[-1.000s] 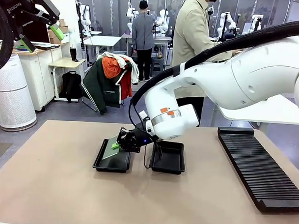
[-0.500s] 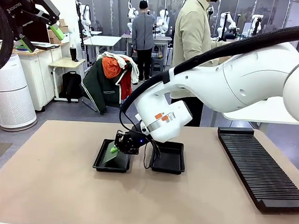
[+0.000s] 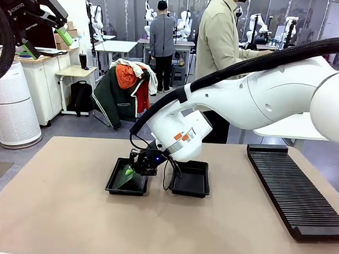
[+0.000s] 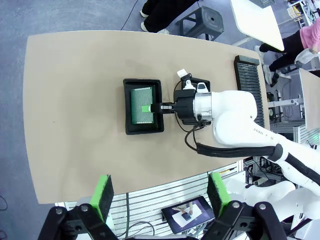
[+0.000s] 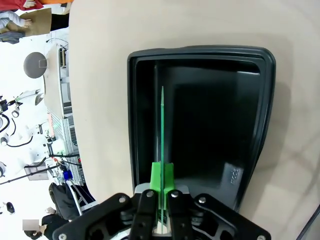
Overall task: Inspect and transfer BCBs to ESD trays.
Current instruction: Pick up the Blank PCB from the PCB Rack and place it in the left ESD tray, then pick up the ESD tray and place it on the left side of the table.
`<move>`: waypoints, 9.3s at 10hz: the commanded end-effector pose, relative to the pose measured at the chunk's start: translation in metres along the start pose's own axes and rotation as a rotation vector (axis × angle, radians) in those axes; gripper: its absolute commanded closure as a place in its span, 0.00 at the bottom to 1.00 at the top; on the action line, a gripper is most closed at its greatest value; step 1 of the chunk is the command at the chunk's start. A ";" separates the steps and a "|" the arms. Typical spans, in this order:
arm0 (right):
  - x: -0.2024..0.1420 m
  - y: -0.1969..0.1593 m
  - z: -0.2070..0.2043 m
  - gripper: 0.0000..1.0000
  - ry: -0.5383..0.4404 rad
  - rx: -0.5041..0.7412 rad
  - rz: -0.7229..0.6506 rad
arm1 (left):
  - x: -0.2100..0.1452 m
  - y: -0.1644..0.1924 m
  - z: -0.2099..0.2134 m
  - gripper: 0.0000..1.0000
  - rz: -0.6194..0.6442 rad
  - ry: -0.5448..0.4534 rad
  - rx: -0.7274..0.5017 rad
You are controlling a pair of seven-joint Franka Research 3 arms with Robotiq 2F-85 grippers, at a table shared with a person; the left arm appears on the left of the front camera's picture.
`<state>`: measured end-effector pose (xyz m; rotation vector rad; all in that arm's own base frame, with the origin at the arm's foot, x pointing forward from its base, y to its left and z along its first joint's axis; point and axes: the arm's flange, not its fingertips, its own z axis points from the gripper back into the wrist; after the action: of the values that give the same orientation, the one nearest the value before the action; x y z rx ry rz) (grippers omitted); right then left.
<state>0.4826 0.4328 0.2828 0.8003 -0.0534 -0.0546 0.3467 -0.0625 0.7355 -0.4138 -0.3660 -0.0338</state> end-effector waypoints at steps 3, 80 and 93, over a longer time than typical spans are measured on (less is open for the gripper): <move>-0.002 0.000 0.002 0.98 -0.004 0.011 0.005 | -0.001 0.002 0.002 0.00 -0.002 0.010 0.011; -0.023 0.055 0.185 0.00 -0.010 -0.402 0.031 | 0.001 0.030 -0.378 0.00 -0.053 0.160 0.323; -0.023 0.055 0.185 0.00 -0.010 -0.402 0.031 | -0.020 0.055 -0.459 0.00 -0.052 0.263 0.386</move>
<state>0.4467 0.3377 0.4498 0.4127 -0.0569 -0.0244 0.4863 -0.1915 0.3106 -0.0264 -0.1052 -0.0658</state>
